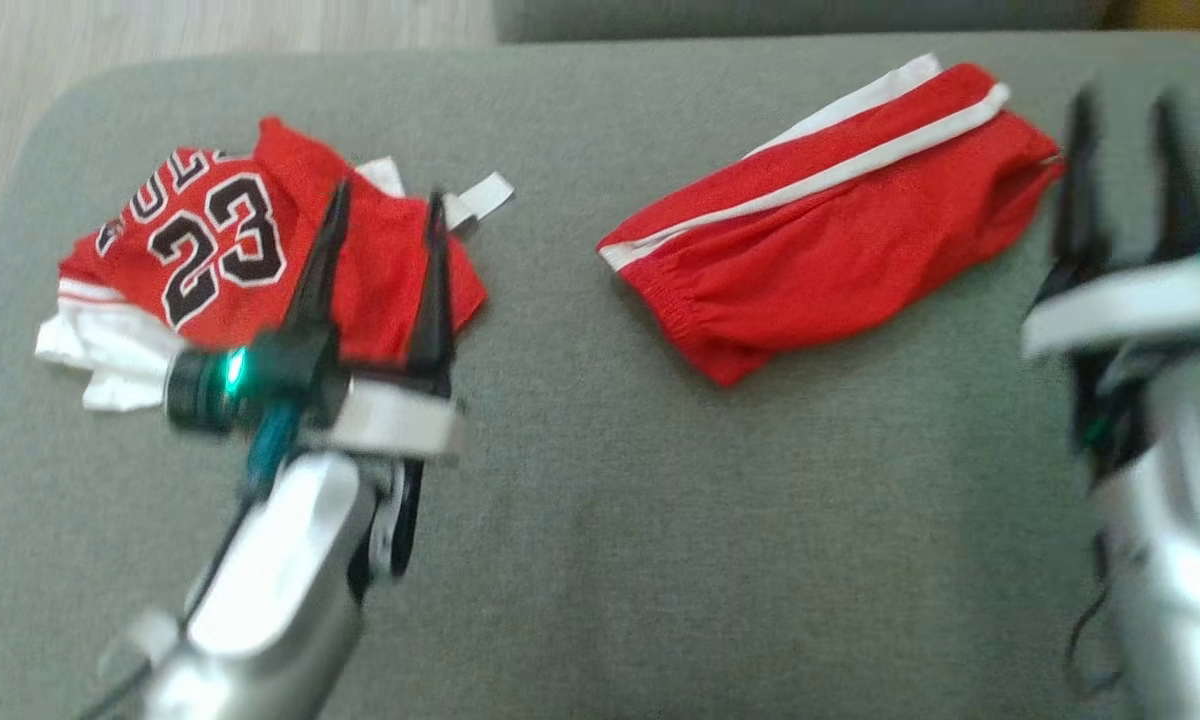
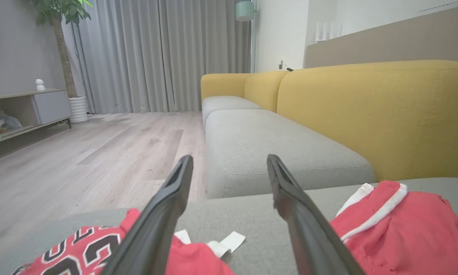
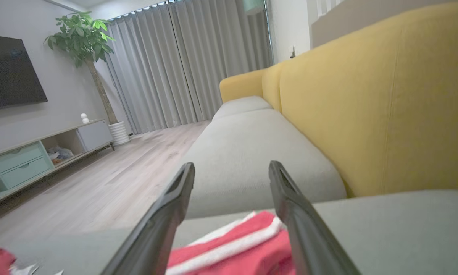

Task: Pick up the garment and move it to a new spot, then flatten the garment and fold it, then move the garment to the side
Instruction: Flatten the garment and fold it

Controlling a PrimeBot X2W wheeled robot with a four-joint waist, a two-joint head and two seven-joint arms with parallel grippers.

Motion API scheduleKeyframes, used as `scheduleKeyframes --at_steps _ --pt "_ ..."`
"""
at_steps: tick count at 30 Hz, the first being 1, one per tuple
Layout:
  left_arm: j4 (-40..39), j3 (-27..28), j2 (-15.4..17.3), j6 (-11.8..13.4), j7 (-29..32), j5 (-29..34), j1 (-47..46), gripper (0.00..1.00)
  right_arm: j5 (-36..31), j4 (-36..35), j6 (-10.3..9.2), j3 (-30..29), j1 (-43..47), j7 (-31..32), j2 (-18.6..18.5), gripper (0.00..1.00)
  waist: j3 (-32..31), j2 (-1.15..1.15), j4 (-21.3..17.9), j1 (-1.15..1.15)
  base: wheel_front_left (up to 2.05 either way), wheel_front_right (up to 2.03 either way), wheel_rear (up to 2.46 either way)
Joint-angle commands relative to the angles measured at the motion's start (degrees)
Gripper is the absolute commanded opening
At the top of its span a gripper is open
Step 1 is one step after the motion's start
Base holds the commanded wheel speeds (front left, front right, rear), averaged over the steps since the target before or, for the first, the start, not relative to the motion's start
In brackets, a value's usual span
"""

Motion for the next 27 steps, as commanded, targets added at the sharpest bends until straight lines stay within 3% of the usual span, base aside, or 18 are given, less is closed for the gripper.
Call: scheduleKeyframes --at_steps 1,6,13,19,27 --pt "-3.1 3.9 1.7 0.7 -0.3 1.5 1.7 1.0 -1.1 -4.2 0.19 0.4 2.7 -0.3 2.0 1.0 -2.4 0.0 -1.8 0.02 0.0 0.0 0.0" --pt "-5.9 9.0 0.5 0.8 -0.3 4.4 13.4 1.0 -4.0 -11.9 0.19 -1.4 15.2 -0.4 7.4 1.0 -4.8 0.0 -3.0 0.02 0.0 0.0 0.0" --pt "-5.5 12.7 -2.7 -1.8 -0.3 8.1 21.5 1.0 -6.4 -14.7 0.19 0.5 25.4 -0.4 9.1 1.0 -6.0 0.0 -3.5 0.02 0.0 0.0 0.0" --pt "-4.9 15.3 -5.0 -4.7 -0.3 10.7 21.4 1.0 -7.3 -15.1 0.19 -0.5 24.2 -0.3 9.2 1.0 -4.1 0.0 -2.9 0.02 0.0 0.0 0.0" --pt "-4.2 16.1 -7.2 -7.5 -0.3 13.7 17.7 1.0 -9.1 -13.2 0.19 -5.5 14.9 4.6 8.2 1.0 2.4 0.0 -0.3 0.02 0.0 0.0 0.0"
